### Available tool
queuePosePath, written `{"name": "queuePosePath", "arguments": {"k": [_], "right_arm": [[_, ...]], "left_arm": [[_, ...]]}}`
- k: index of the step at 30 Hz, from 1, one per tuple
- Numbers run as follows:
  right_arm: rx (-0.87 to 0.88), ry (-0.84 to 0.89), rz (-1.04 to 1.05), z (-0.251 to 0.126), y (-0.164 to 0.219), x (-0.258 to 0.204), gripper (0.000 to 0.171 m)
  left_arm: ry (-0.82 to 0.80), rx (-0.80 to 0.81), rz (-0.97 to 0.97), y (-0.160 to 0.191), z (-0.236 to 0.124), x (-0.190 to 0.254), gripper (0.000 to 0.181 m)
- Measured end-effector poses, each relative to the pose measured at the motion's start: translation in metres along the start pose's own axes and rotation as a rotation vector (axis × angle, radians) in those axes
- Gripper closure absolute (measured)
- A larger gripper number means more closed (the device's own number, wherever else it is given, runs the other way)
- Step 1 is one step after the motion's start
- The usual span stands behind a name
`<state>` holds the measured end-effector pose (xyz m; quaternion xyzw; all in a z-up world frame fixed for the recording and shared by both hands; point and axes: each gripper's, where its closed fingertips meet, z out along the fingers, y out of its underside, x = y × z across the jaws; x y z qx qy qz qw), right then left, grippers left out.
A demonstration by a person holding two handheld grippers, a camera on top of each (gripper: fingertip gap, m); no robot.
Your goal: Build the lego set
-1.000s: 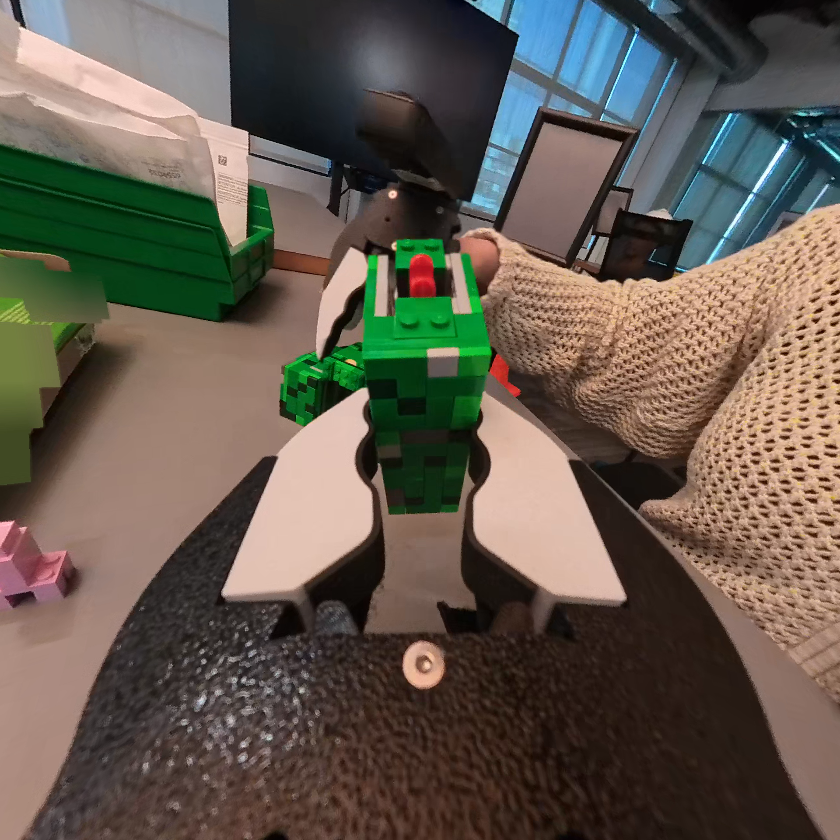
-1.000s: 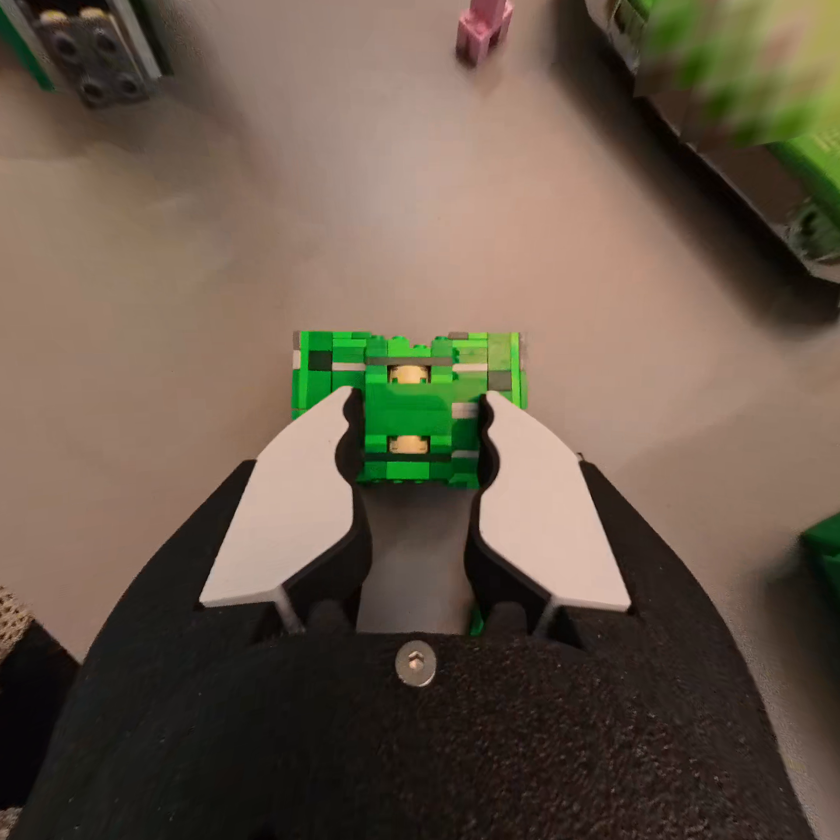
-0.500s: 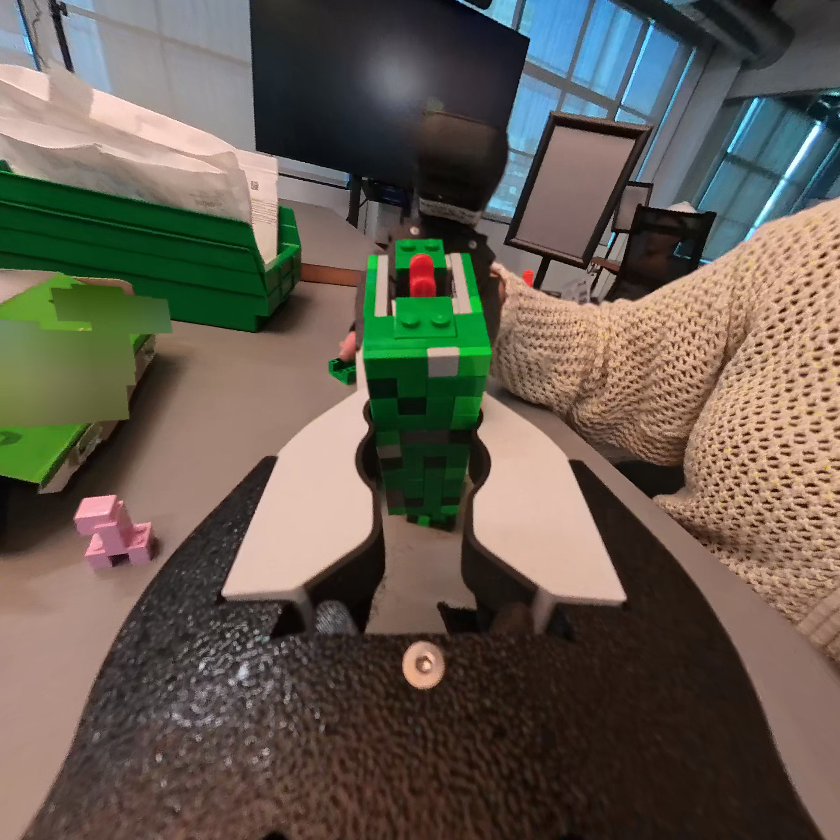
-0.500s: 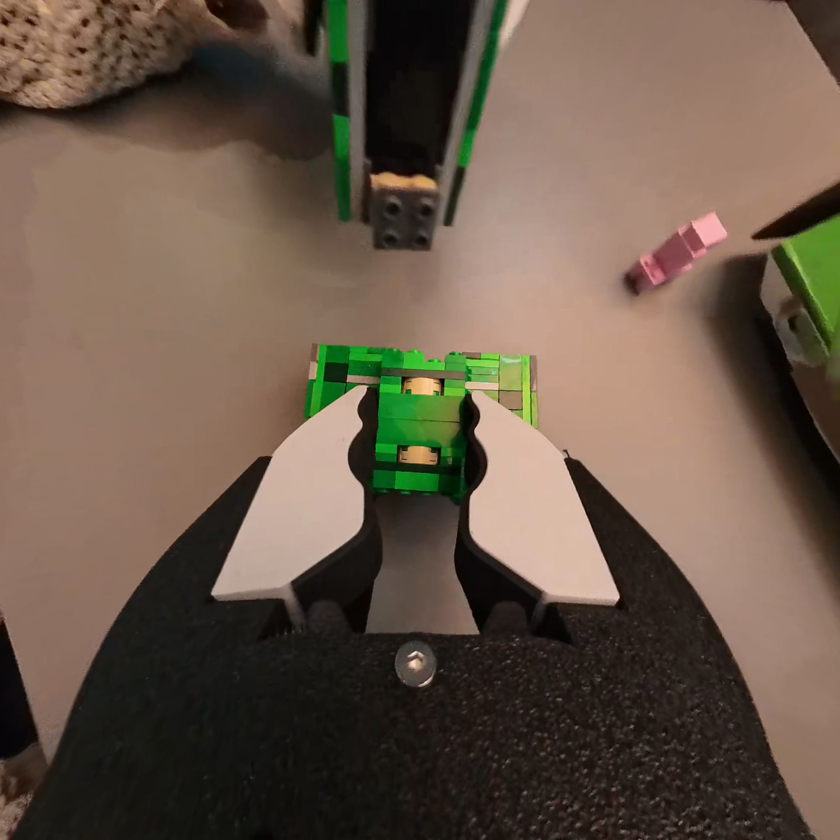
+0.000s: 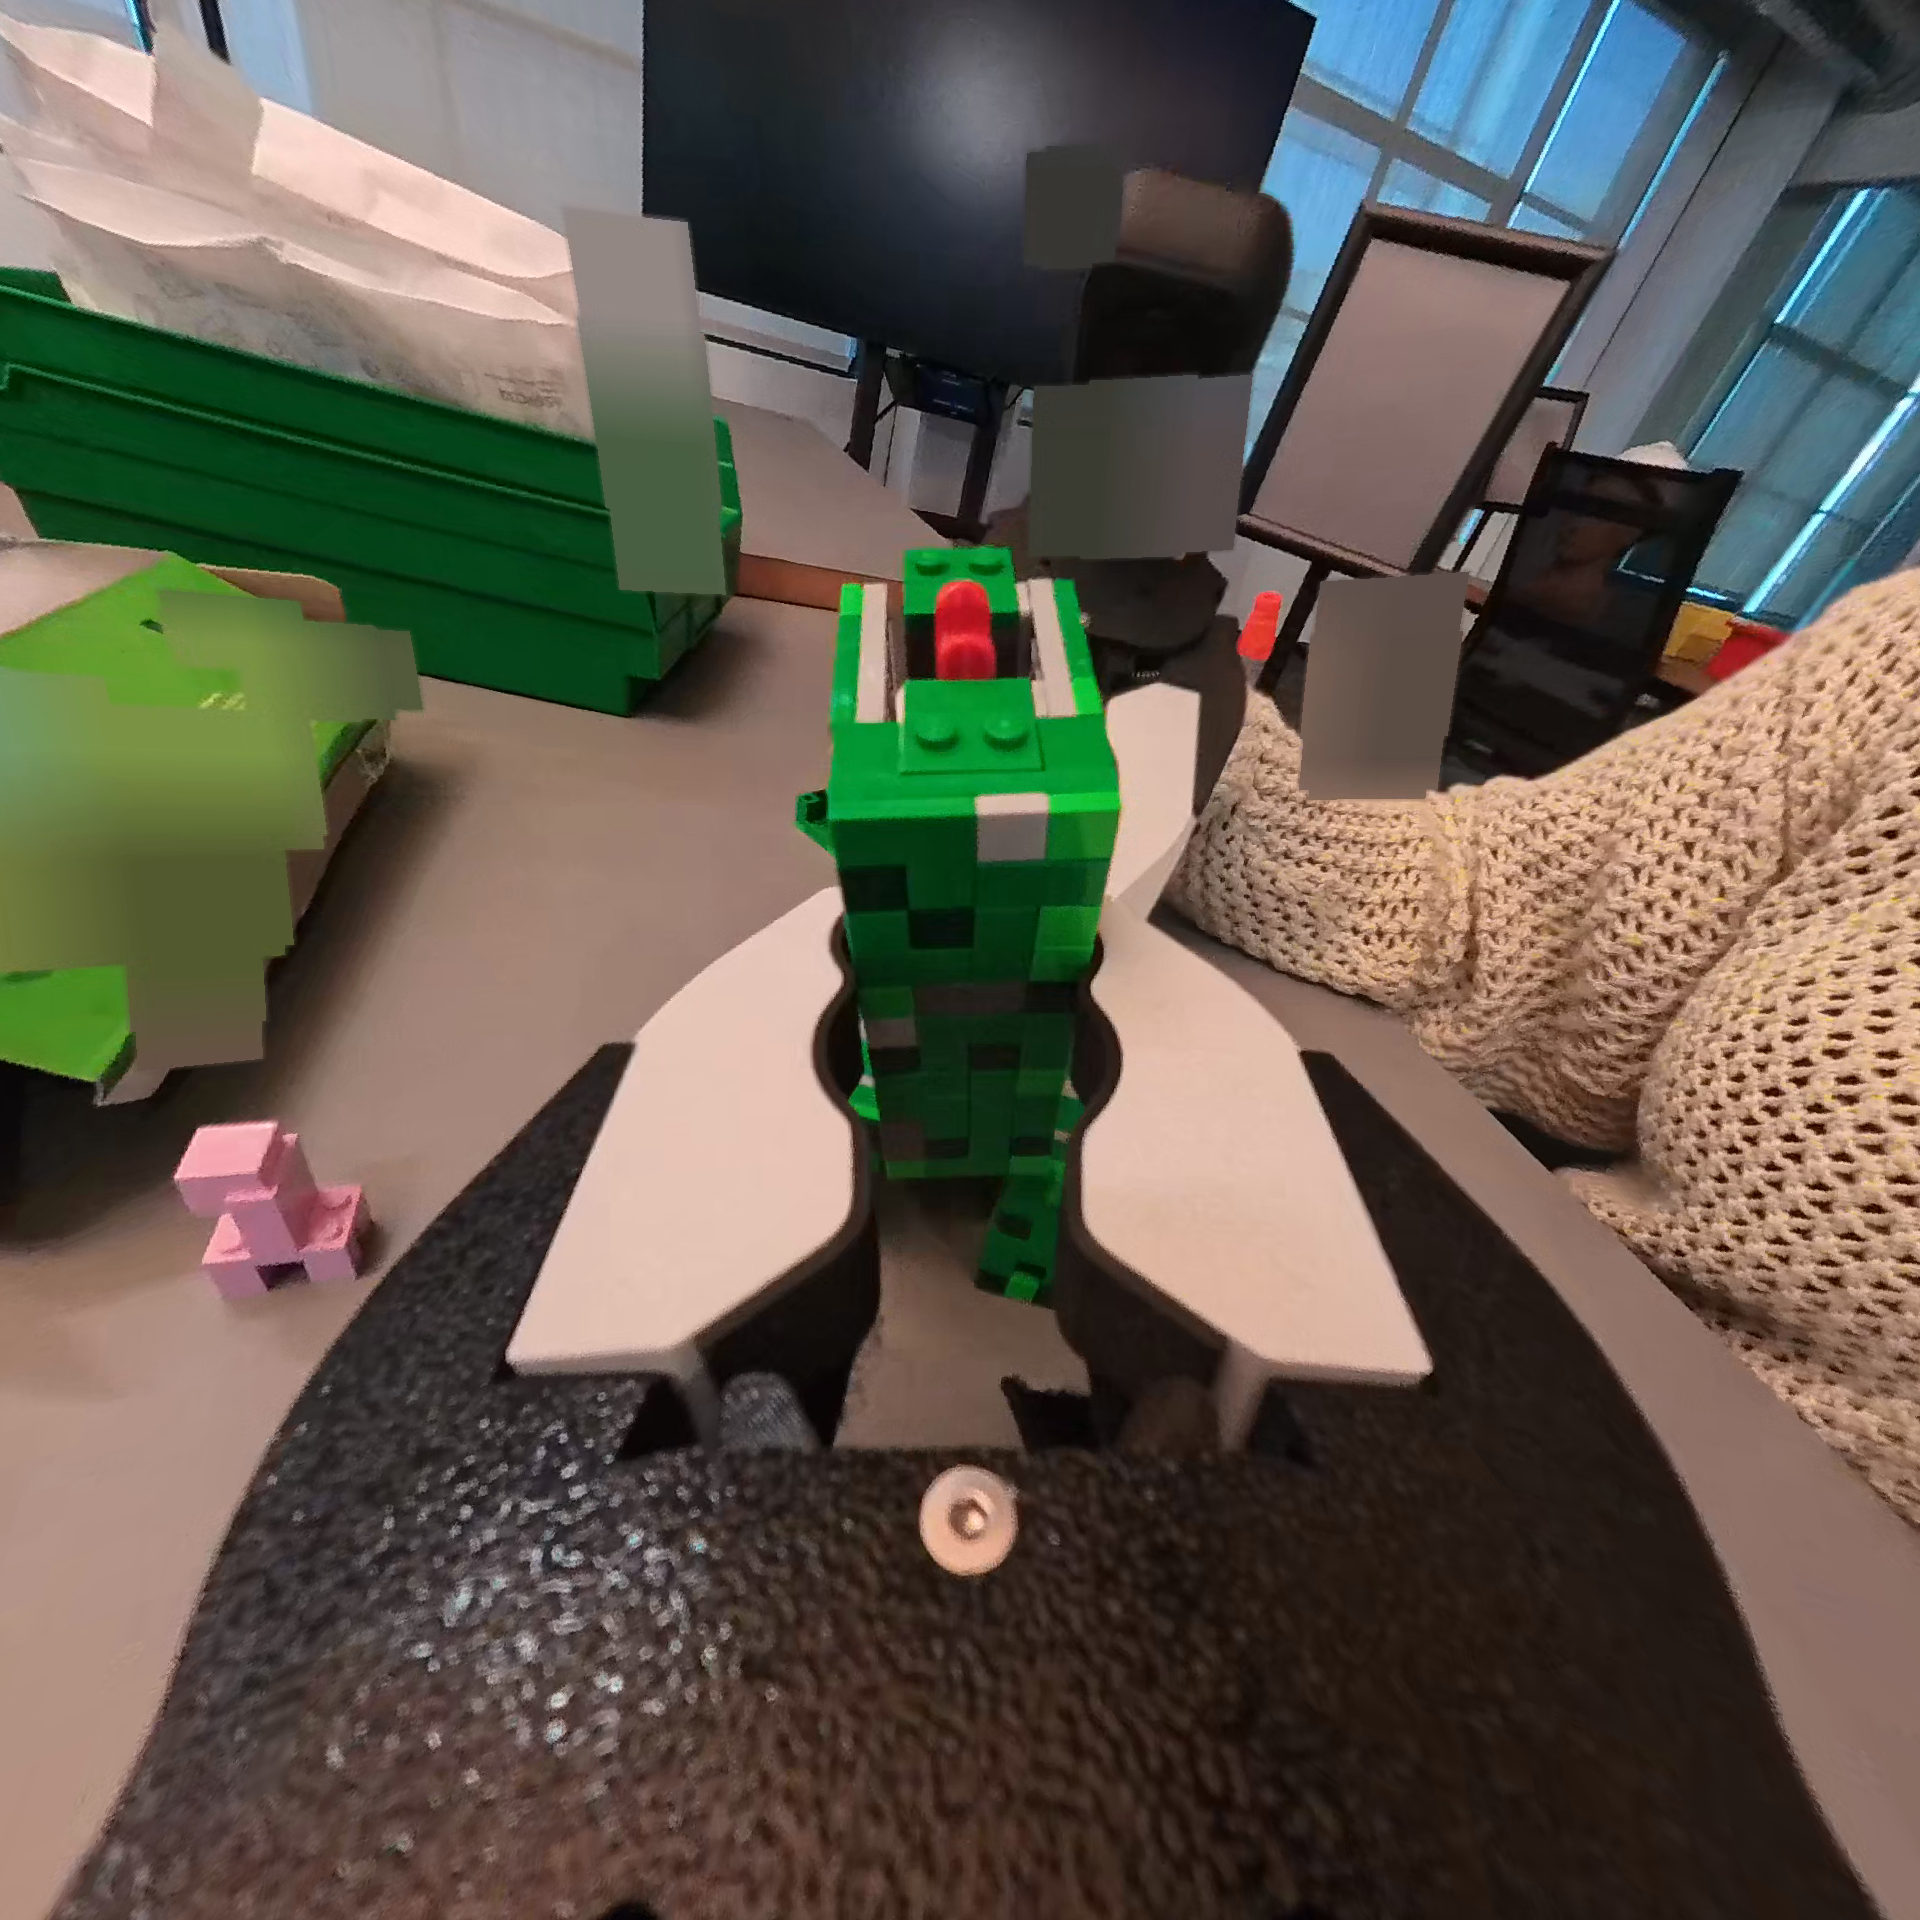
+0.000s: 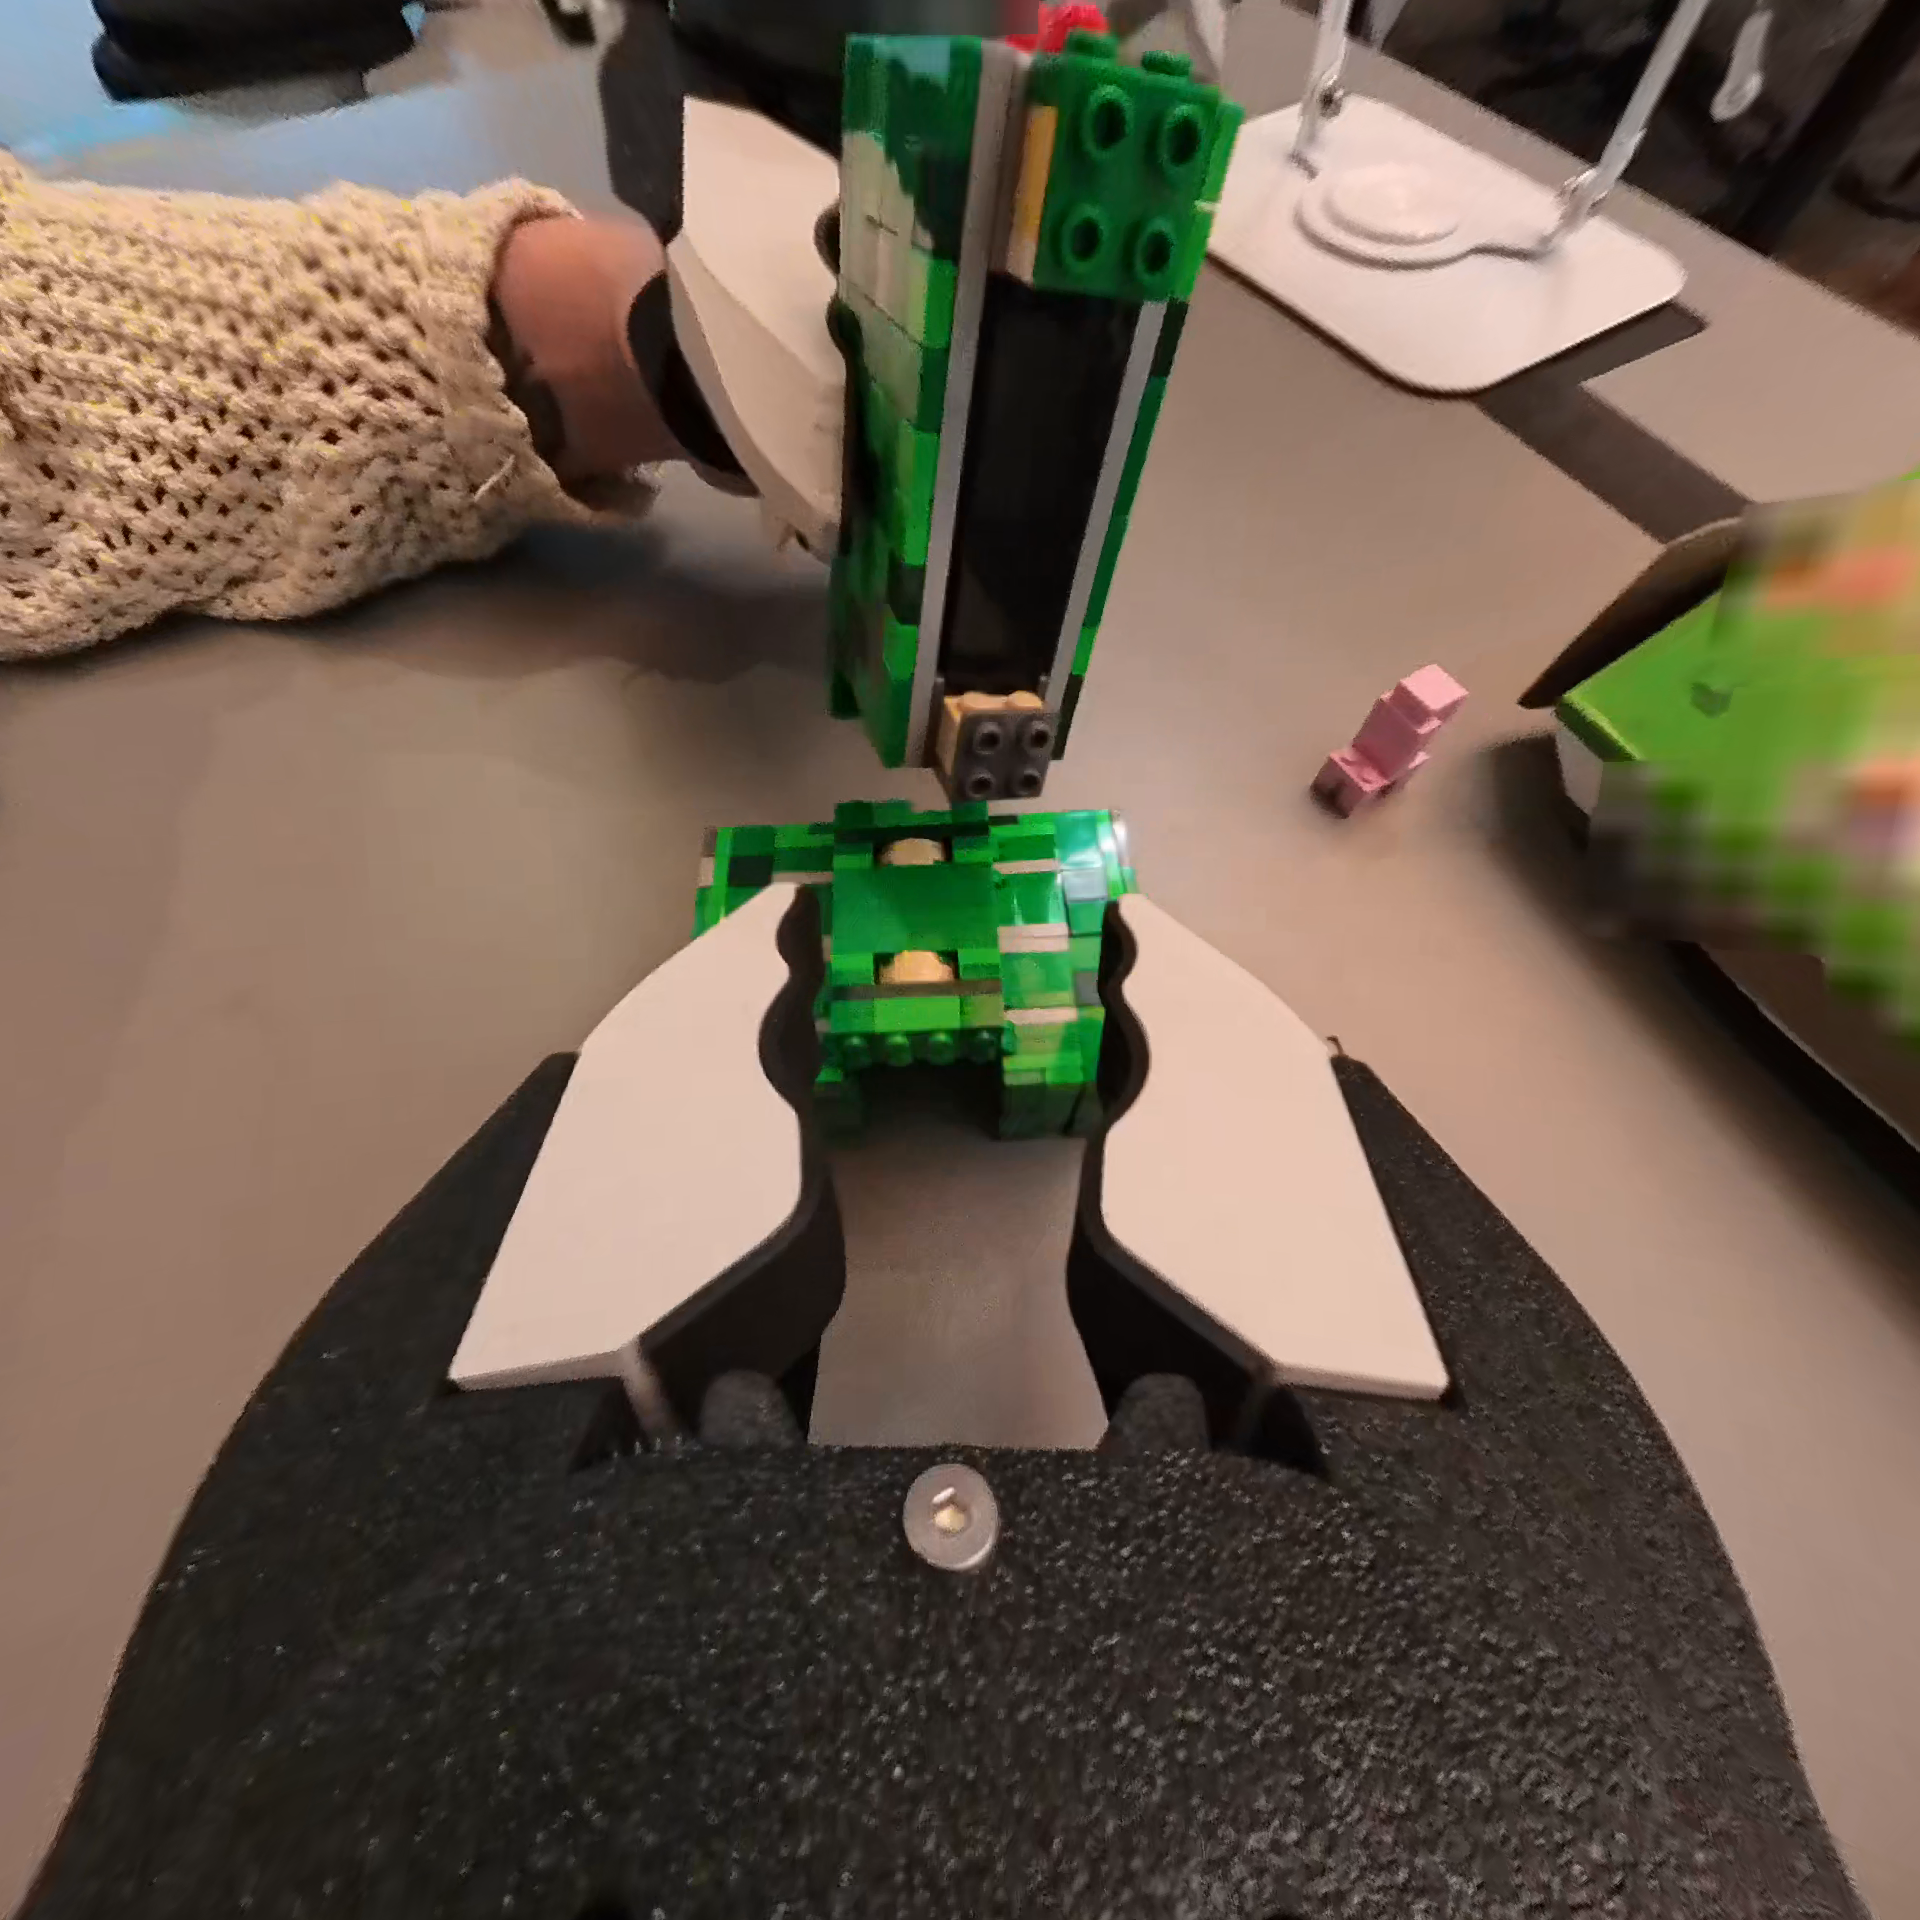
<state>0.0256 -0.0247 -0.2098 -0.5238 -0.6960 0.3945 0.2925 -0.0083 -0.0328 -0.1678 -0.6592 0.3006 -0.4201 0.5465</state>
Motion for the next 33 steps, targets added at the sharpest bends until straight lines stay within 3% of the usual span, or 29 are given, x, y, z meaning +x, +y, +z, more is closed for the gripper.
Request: {"name": "queuePosePath", "arguments": {"k": [4,12,33], "right_arm": [[0.089,-0.025,0.031,-0.009,0.0,0.002,0.121],[0.098,-0.047,0.065,-0.011,0.008,0.006,0.119],[0.039,-0.107,0.072,0.004,0.022,-0.002,0.119]], "left_arm": [[0.052,-0.02,0.006,0.001,0.006,-0.002,0.145],[0.14,-0.032,-0.017,0.005,0.016,-0.001,0.145],[0.103,-0.073,0.05,0.014,0.024,-0.001,0.145]]}}
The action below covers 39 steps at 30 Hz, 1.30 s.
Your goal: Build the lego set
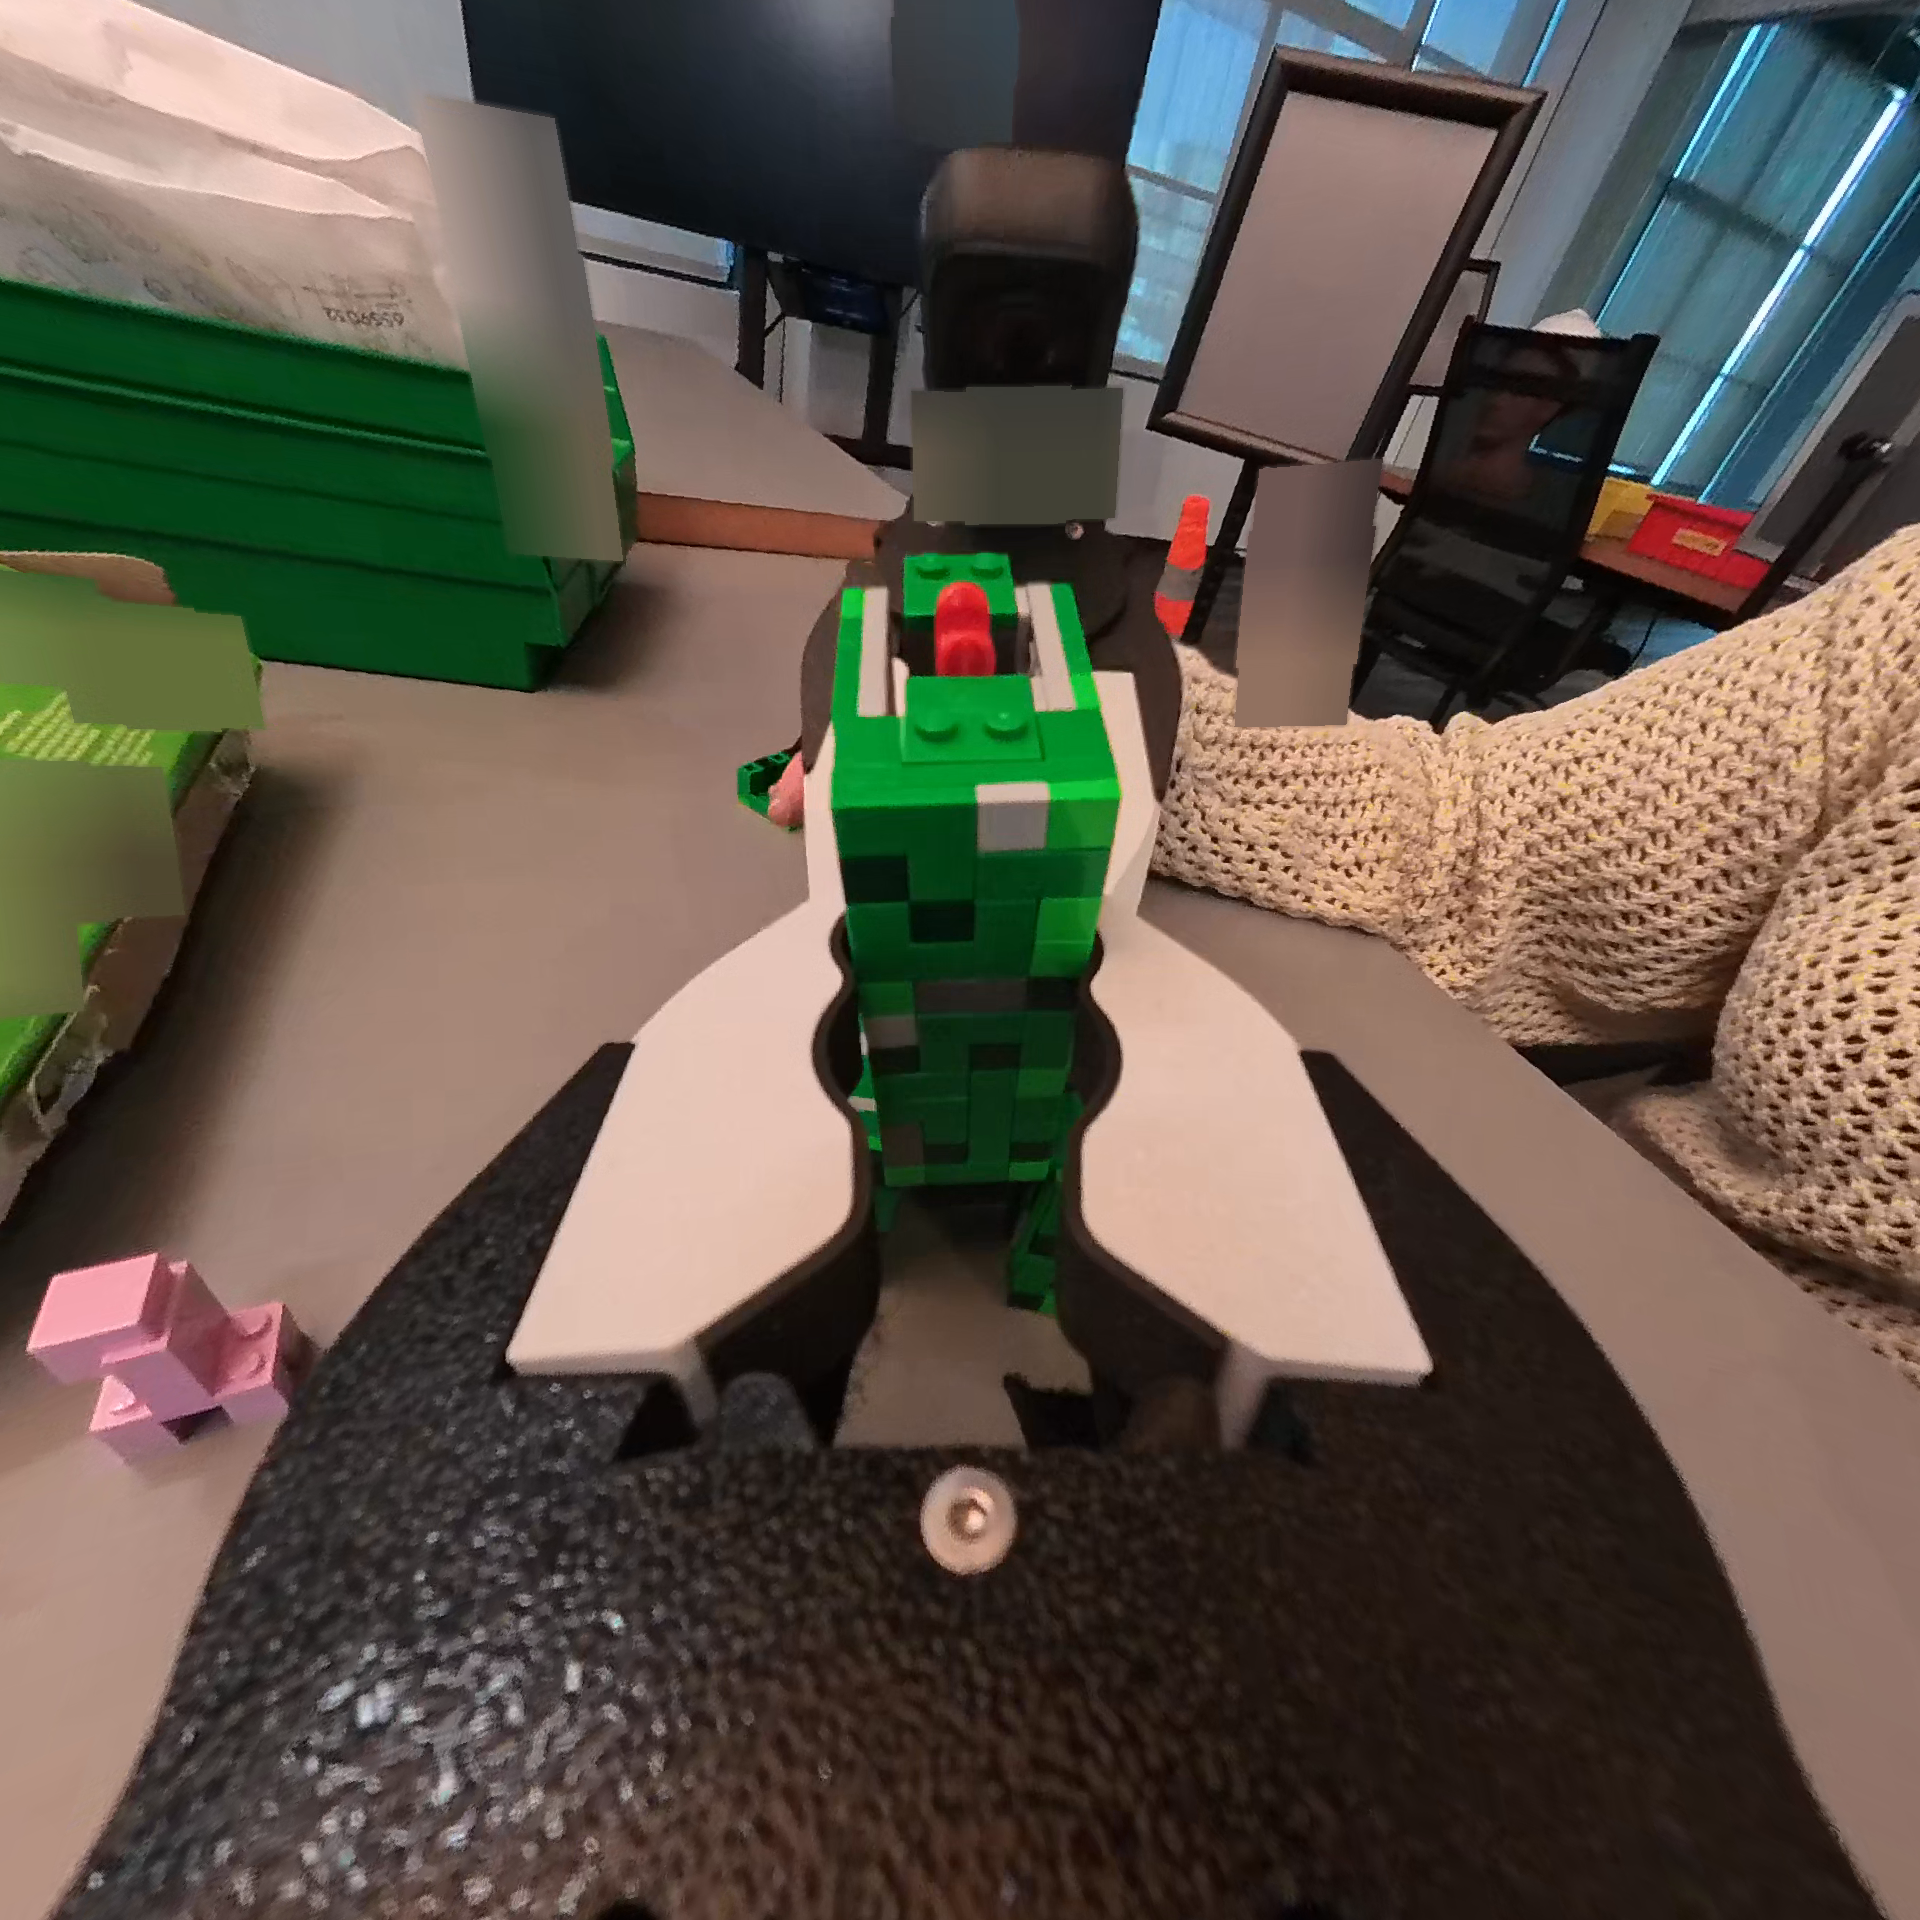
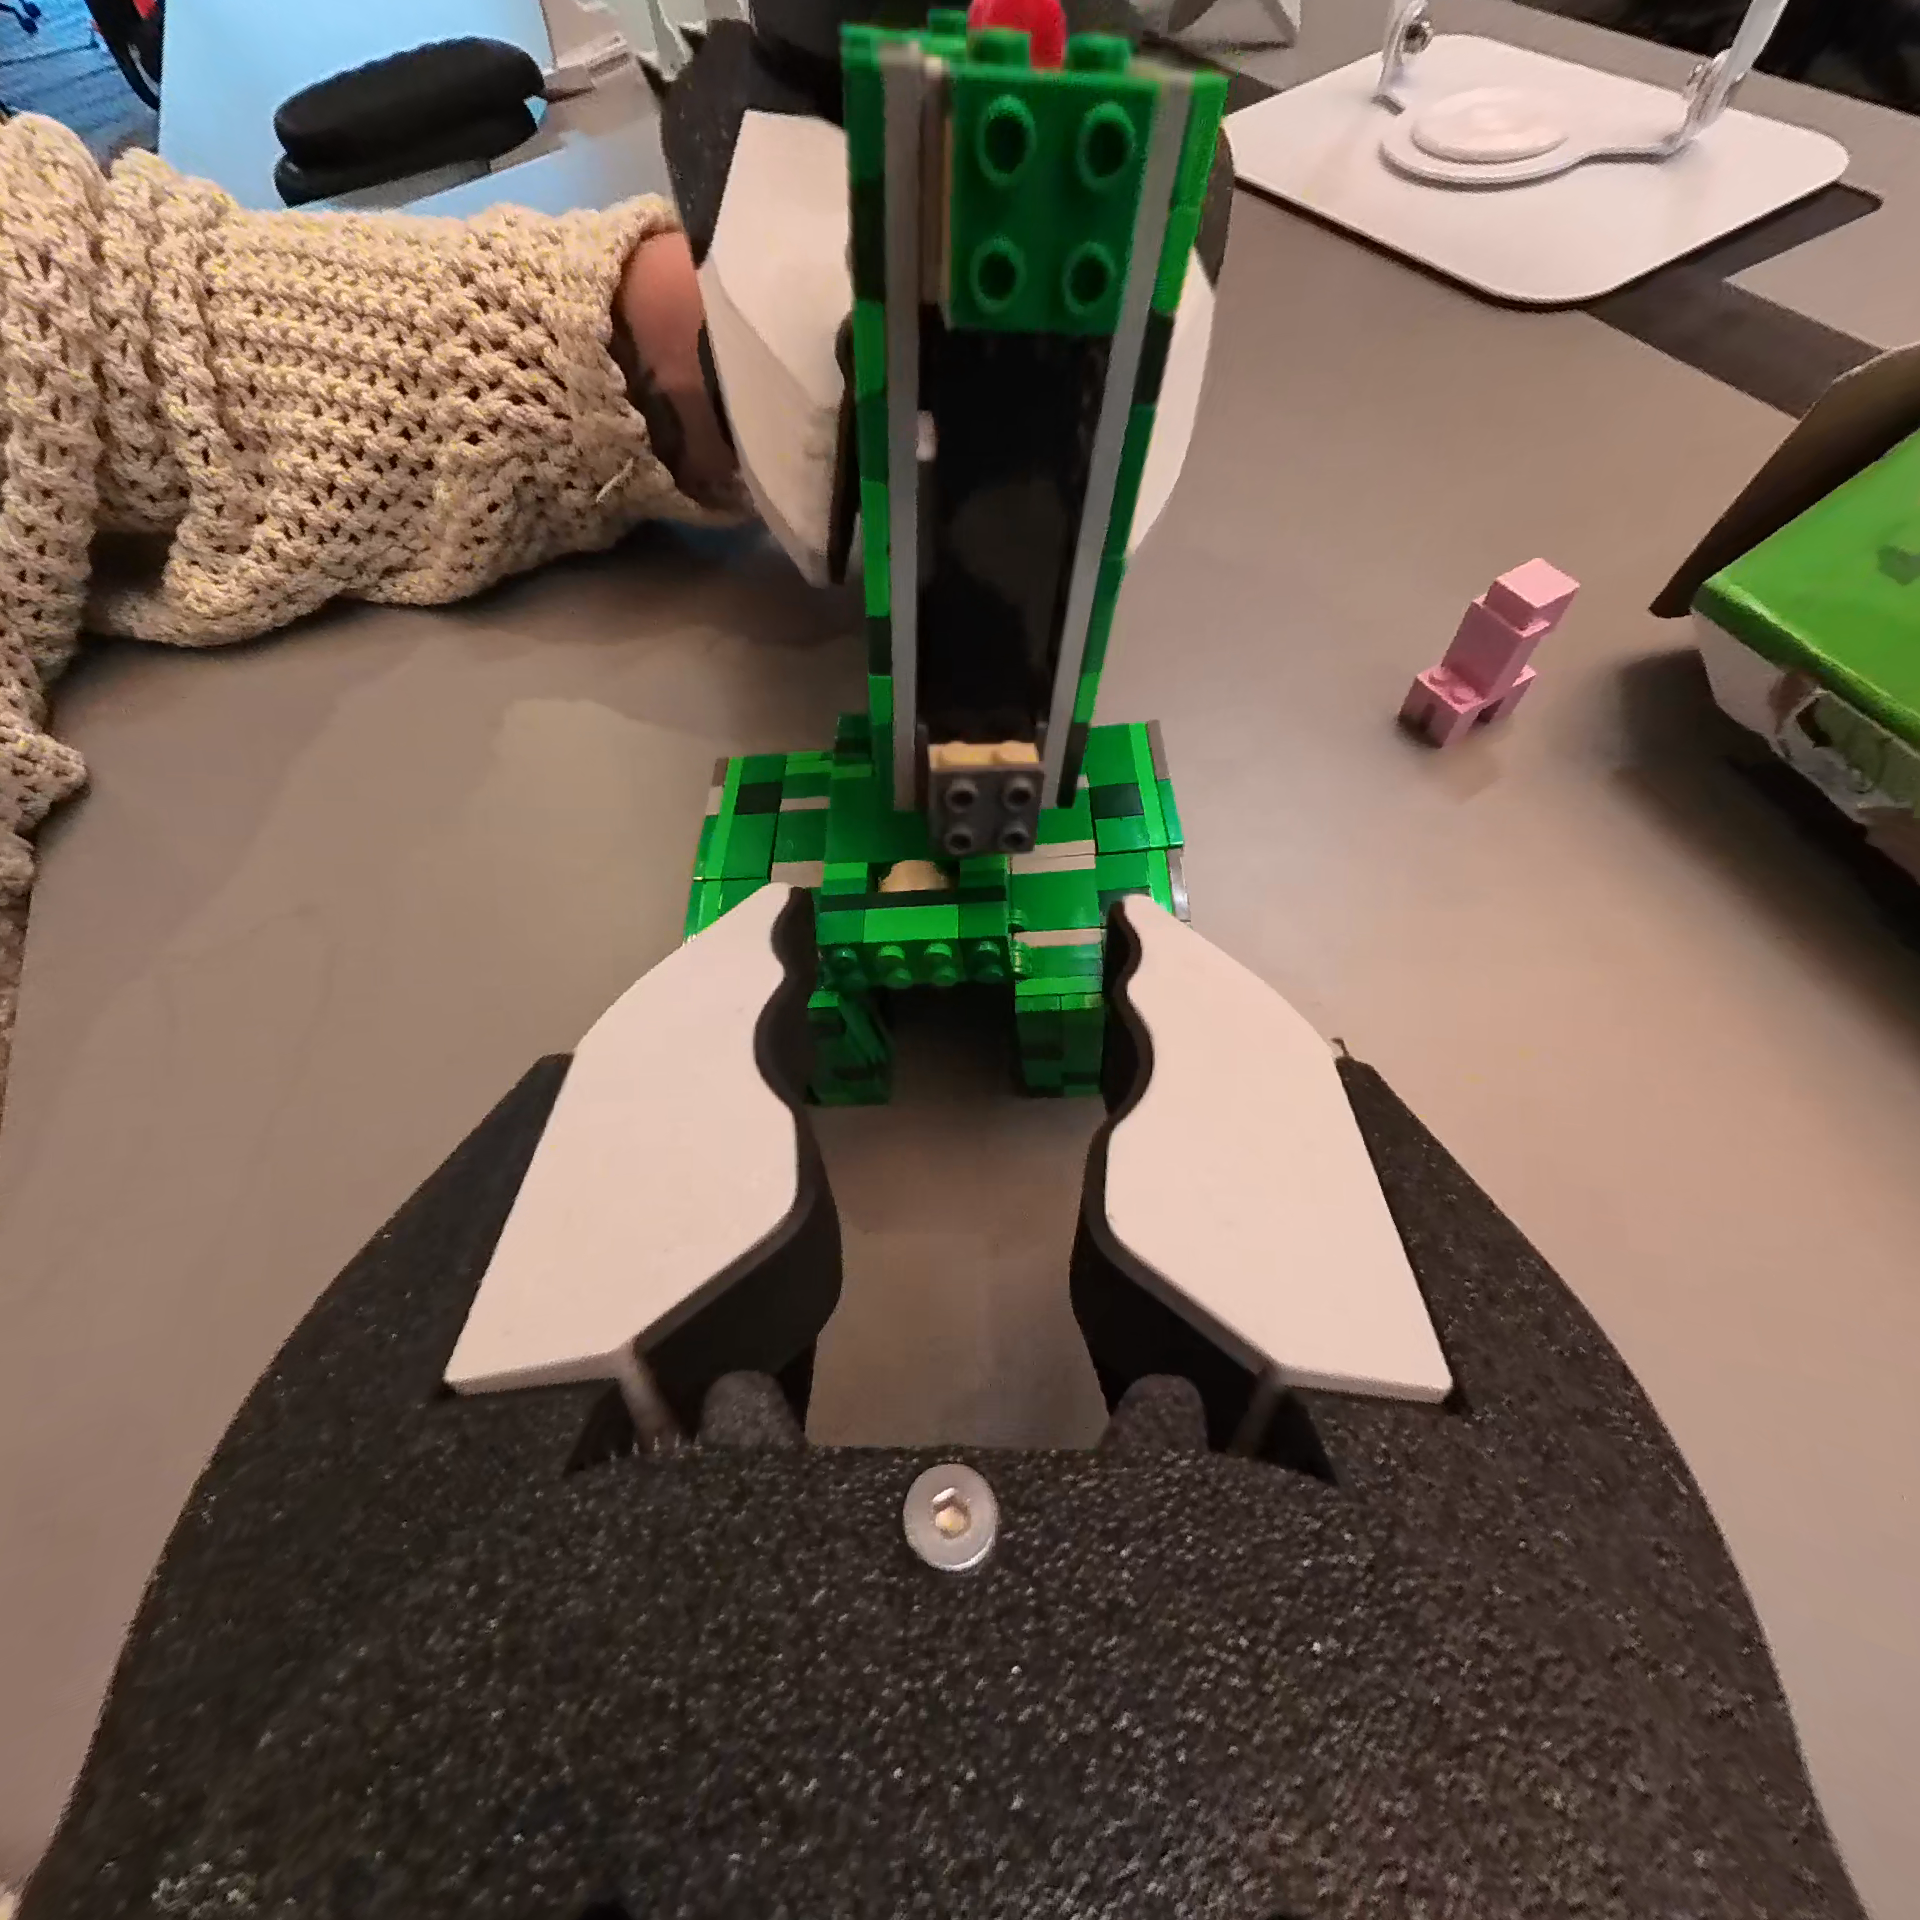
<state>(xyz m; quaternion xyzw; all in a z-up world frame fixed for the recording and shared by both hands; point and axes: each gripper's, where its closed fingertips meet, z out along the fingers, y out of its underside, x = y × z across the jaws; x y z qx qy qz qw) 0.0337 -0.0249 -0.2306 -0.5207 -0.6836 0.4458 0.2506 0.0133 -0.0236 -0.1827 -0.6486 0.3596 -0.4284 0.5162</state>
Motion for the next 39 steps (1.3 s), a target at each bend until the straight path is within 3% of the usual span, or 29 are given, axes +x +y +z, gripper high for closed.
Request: {"name": "queuePosePath", "arguments": {"k": [9,14,19,26,31,39], "right_arm": [[0.002,-0.003,-0.015,0.003,-0.001,-0.002,0.122],[0.083,0.016,-0.044,0.001,-0.014,-0.001,0.107],[0.223,0.014,-0.069,-0.005,-0.038,-0.008,0.118],[0.171,0.072,-0.102,0.008,-0.033,-0.004,0.132],[0.183,0.069,-0.072,0.008,-0.033,-0.003,0.133],[0.203,0.086,-0.03,0.008,-0.036,0.0,0.133]], "left_arm": [[-0.001,-0.047,0.056,0.003,0.007,0.007,0.145],[-0.015,-0.062,0.08,0.004,0.01,0.008,0.145],[-0.006,-0.055,0.09,0.004,0.01,0.009,0.145],[0.001,-0.051,0.116,0.004,0.012,0.011,0.145],[0.003,-0.013,0.09,0.0,0.01,0.011,0.144],[-0.108,0.162,0.067,-0.021,-0.026,-0.01,0.117]]}}
